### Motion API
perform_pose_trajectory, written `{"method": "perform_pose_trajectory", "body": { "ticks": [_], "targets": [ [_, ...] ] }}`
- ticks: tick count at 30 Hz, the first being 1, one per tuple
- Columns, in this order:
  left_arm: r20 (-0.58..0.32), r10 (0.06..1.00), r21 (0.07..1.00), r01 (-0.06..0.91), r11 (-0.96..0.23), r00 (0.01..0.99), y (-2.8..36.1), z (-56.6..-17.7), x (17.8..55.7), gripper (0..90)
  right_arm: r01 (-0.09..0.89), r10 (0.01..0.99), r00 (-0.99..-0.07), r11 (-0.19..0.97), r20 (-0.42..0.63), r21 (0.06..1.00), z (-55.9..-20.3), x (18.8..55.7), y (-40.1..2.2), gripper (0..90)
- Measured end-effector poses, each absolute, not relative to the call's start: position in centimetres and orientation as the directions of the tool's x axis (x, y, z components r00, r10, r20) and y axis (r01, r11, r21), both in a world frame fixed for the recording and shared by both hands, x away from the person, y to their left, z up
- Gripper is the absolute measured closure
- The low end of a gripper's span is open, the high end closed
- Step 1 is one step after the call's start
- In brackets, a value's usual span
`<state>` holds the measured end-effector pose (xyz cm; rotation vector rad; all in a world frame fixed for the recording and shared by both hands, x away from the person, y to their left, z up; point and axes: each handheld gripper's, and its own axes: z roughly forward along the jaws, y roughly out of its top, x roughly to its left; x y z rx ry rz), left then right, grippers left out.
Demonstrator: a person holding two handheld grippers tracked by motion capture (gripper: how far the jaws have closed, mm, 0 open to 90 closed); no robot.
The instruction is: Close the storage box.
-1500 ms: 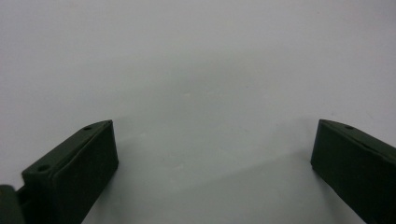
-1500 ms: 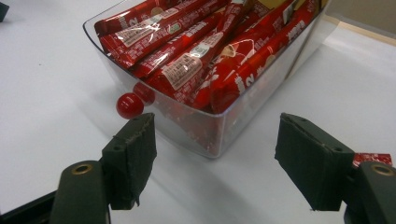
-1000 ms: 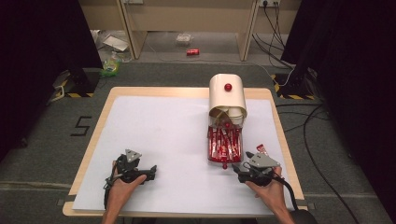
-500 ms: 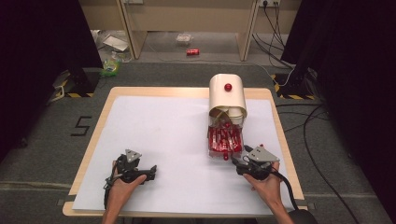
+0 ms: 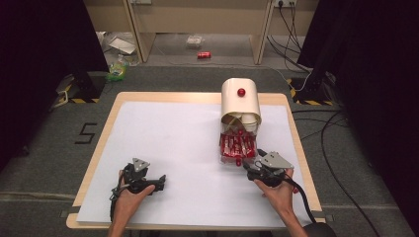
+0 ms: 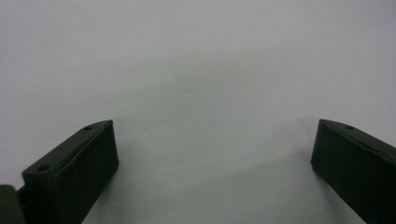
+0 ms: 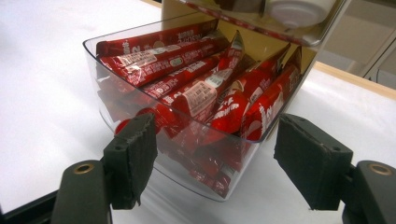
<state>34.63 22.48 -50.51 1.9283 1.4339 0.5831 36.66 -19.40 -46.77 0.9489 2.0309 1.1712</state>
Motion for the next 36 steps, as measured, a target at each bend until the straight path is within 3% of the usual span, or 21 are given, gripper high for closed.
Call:
{"method": "perform_pose_trajectory", "body": {
  "ticks": [36],
  "targets": [
    [-0.033,0.953,0.727,0.661,-0.184,0.301,22.5,-50.5,34.6,0.0,0.298,0.852,-0.509,0.307,-0.122,0.904,-46.9,39.8,-19.0,27.8]
  ]
}}
